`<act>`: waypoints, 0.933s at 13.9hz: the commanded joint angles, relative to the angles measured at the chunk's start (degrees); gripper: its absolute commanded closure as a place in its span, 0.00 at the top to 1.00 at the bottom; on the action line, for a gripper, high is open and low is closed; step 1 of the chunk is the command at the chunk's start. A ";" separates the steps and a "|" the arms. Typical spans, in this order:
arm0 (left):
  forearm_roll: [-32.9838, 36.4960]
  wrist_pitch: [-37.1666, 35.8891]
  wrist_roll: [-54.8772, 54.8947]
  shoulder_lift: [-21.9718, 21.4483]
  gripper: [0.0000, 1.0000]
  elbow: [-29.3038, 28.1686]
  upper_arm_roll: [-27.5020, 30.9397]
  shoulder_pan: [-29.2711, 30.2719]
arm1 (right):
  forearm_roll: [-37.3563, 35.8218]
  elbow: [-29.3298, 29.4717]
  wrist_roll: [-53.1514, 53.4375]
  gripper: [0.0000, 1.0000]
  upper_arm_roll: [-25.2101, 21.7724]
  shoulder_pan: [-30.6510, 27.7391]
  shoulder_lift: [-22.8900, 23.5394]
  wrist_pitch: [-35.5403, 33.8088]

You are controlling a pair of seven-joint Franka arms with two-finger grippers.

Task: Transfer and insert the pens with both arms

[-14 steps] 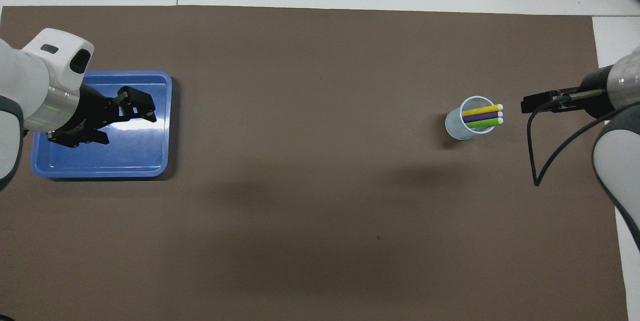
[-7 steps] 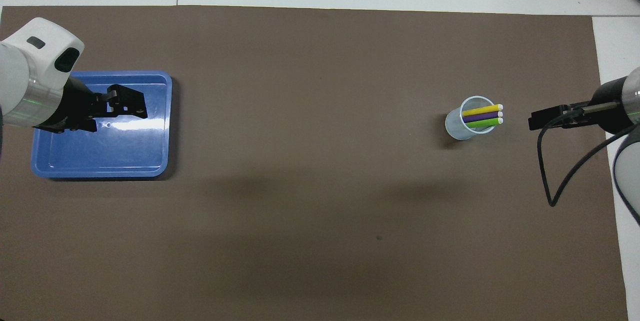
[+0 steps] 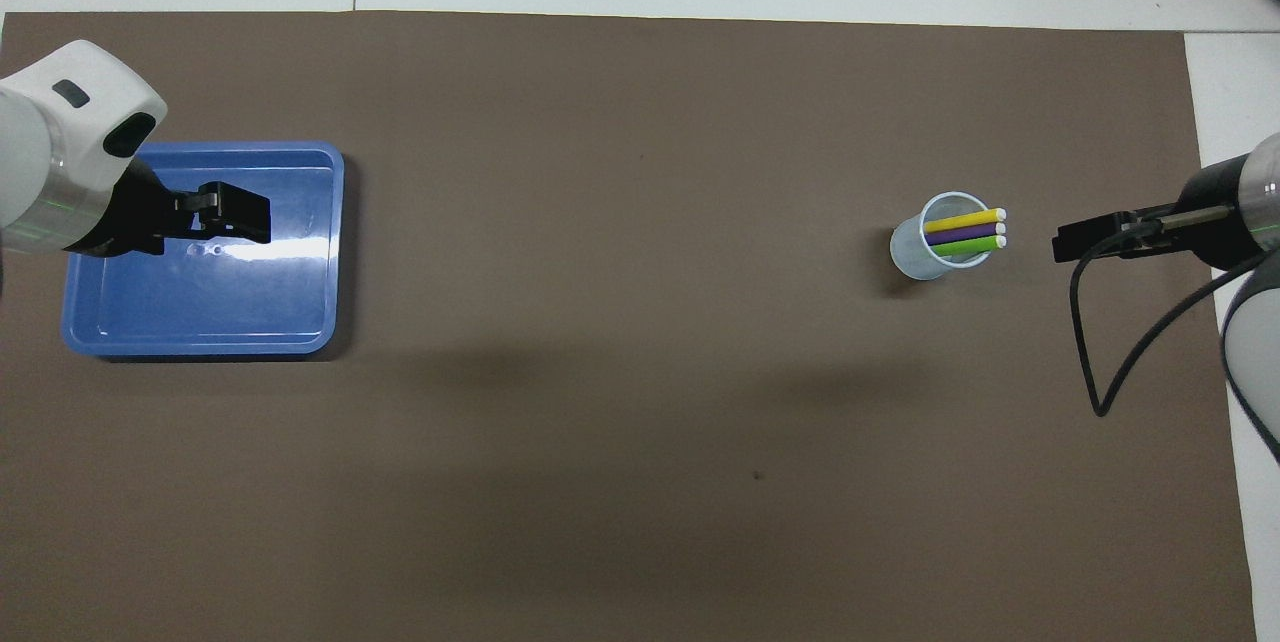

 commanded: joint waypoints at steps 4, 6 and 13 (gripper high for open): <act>1.43 0.03 0.80 -0.88 1.00 -0.77 0.37 -0.20 | -0.76 0.19 0.10 1.00 0.42 -0.03 -1.80 -2.60; 1.34 0.04 0.88 -0.88 1.00 -0.77 0.28 -0.20 | -0.67 0.19 0.19 1.00 0.42 -0.03 -1.89 -2.52; 1.34 0.04 0.80 -0.88 1.00 -0.77 0.28 -0.20 | -0.58 0.19 -0.16 1.00 0.42 -0.03 -1.89 -3.40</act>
